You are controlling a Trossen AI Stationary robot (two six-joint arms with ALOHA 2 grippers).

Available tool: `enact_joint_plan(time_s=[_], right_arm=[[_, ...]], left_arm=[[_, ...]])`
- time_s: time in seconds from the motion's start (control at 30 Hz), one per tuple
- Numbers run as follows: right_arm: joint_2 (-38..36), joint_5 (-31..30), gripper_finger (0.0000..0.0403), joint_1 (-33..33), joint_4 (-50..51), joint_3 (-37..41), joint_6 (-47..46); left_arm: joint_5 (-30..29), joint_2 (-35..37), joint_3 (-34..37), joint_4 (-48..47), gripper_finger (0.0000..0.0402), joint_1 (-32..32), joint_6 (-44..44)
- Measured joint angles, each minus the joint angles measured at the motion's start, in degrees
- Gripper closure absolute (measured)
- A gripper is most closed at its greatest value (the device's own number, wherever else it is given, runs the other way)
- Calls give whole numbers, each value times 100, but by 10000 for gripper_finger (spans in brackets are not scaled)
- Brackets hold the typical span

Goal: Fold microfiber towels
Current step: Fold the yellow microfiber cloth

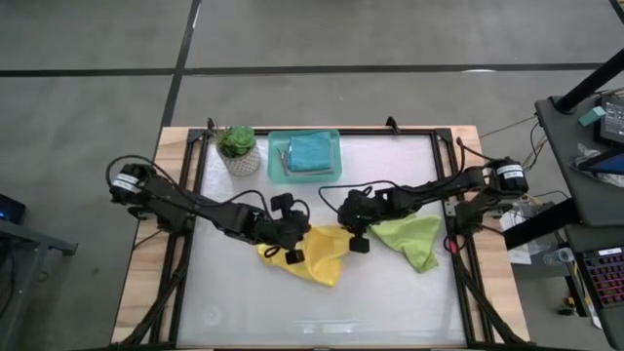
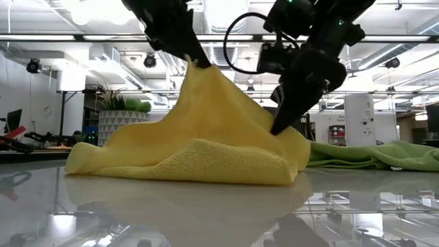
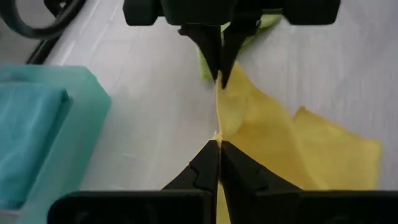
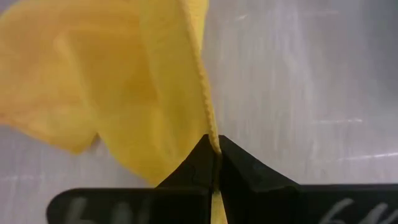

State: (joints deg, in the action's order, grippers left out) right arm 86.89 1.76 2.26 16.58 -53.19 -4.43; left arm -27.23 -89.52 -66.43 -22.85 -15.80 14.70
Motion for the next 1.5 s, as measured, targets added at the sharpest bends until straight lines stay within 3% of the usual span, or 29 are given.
enact_joint_plan(time_s=[0.27,0.53,0.63,1.1,1.23,1.5], right_arm=[[0,-5,394,63,113,2,102],[0,-24,394,61,245,7,85],[0,-24,394,65,450,21,55],[-2,-25,394,86,414,199,-11],[-2,-24,394,86,415,199,-50],[-2,-24,394,86,409,199,-50]], left_arm=[[1,-255,17,-6,402,63,-890],[42,-414,20,-9,402,271,-504],[328,-442,20,31,402,345,-510],[328,-729,26,122,400,468,-632],[354,-650,26,127,381,468,-633],[471,-637,26,125,303,470,-604]])
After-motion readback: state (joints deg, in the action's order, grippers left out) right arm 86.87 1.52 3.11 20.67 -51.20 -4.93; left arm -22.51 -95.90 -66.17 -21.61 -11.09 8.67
